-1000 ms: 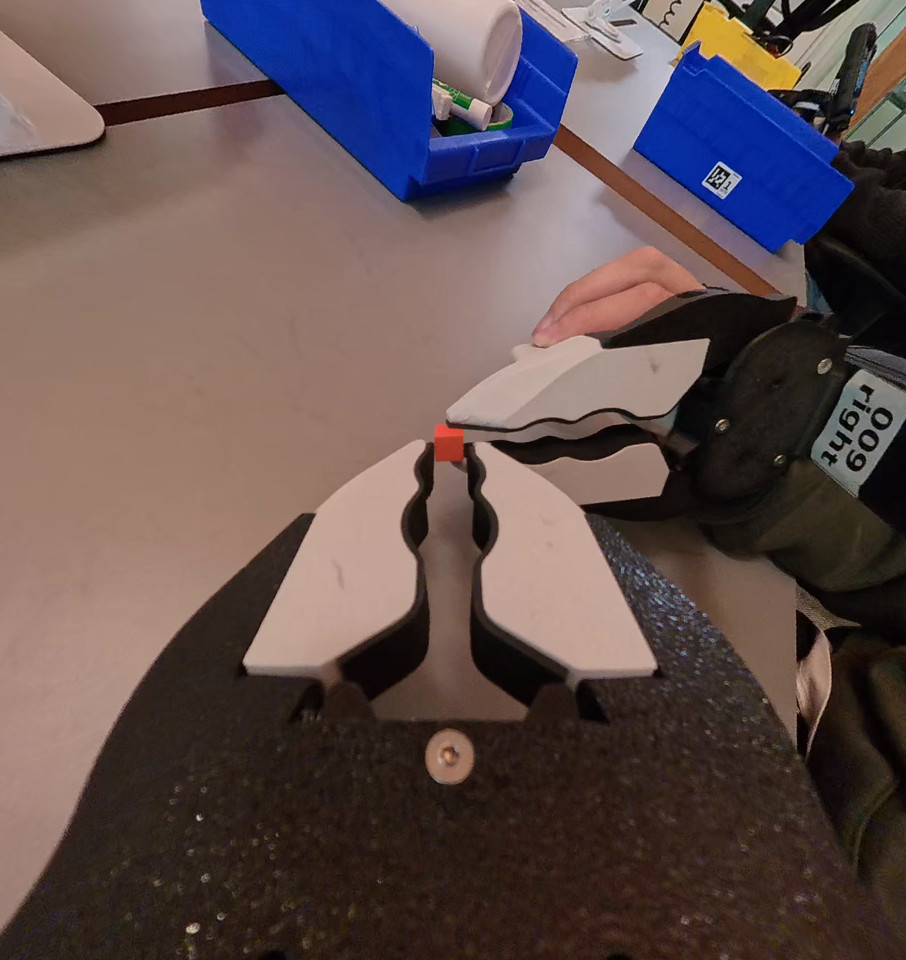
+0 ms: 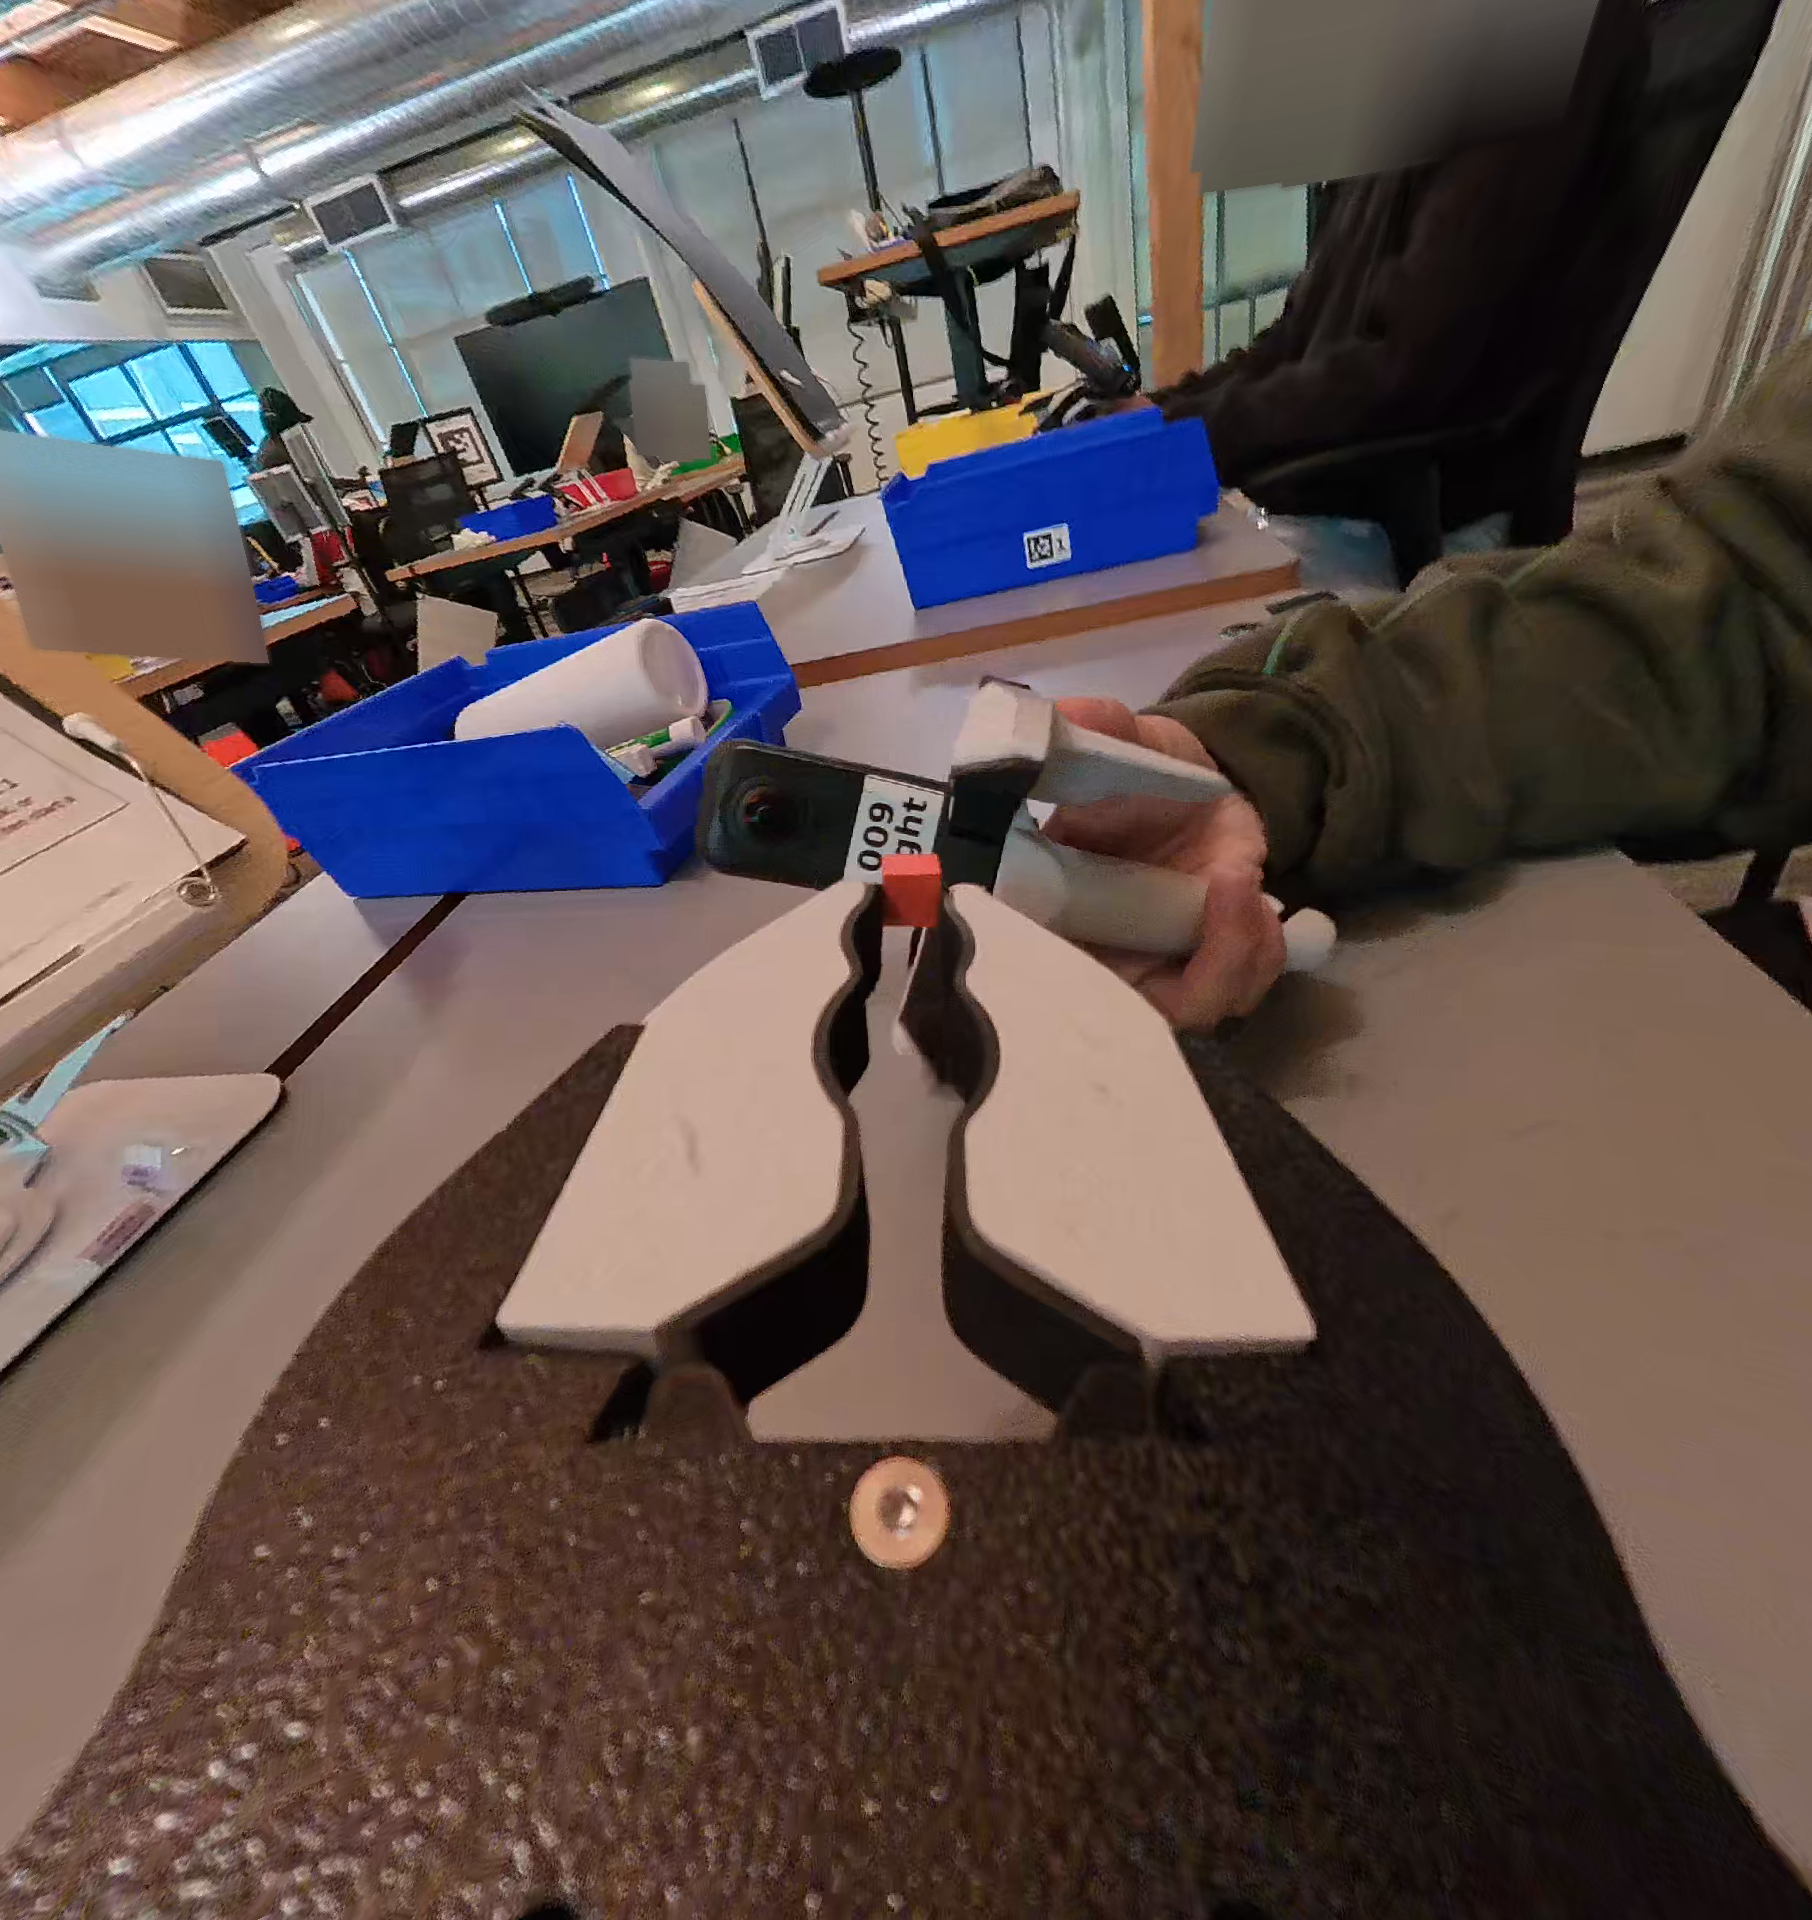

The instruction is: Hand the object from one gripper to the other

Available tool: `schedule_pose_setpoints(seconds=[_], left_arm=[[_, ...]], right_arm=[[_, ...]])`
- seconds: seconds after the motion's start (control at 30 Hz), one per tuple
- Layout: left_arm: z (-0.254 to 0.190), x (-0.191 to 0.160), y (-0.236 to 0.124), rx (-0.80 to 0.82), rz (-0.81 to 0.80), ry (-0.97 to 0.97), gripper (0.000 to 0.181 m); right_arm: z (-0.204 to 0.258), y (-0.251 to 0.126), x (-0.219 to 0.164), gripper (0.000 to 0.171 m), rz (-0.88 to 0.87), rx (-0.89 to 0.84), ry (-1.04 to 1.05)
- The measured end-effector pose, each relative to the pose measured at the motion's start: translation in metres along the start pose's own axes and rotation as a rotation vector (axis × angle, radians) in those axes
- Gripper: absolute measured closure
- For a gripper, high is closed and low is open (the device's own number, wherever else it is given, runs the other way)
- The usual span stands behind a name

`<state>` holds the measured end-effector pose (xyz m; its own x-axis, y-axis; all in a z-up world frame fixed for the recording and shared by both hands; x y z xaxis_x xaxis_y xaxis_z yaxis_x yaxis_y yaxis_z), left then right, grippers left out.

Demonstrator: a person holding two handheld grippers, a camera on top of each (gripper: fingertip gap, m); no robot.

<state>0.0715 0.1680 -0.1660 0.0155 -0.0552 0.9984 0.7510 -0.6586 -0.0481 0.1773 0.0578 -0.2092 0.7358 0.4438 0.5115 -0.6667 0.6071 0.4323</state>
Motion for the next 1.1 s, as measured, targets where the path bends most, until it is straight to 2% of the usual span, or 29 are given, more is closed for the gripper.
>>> schedule_pose_setpoints(seconds=[0.1, 0.3, 0.47, 0.93, 1.0, 1.1], left_arm=[[-0.002, -0.001, 0.0, -0.006, 0.014, 0.022, 0.172], [-0.002, -0.002, -0.001, -0.007, 0.033, 0.054, 0.172], [-0.004, -0.005, 0.001, 0.0, 0.07, 0.087, 0.172], [-0.001, -0.006, -0.002, 0.033, 0.103, 0.12, 0.172], [0.0, -0.007, -0.002, 0.04, 0.114, 0.114, 0.172], [0.002, -0.008, -0.001, 0.041, 0.113, -0.009, 0.17]], right_arm=[[0.001, 0.006, -0.004, 0.131, 0.01, 0.048, 0.025], [-0.003, -0.002, 0.0, 0.136, -0.039, 0.02, 0.049], [-0.003, -0.002, 0.0, 0.151, -0.035, 0.014, 0.033], [-0.006, -0.007, 0.003, 0.16, -0.021, -0.055, -0.014], [-0.006, -0.008, 0.005, 0.16, -0.003, -0.072, -0.051], [-0.003, -0.009, 0.009, 0.16, 0.047, -0.145, -0.208]])
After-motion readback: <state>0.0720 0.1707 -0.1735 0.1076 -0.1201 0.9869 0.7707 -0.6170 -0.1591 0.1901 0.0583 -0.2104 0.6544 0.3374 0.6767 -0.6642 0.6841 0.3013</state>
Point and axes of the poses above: each gripper's, where its closed fingertips meet, y out along the fingers, x out of its top, z = x × y across the jaws, the point moved 9 cm from there along -y, back along the fingers, and after that the axes turned 11 degrees about -y, right-handed, at the moved point
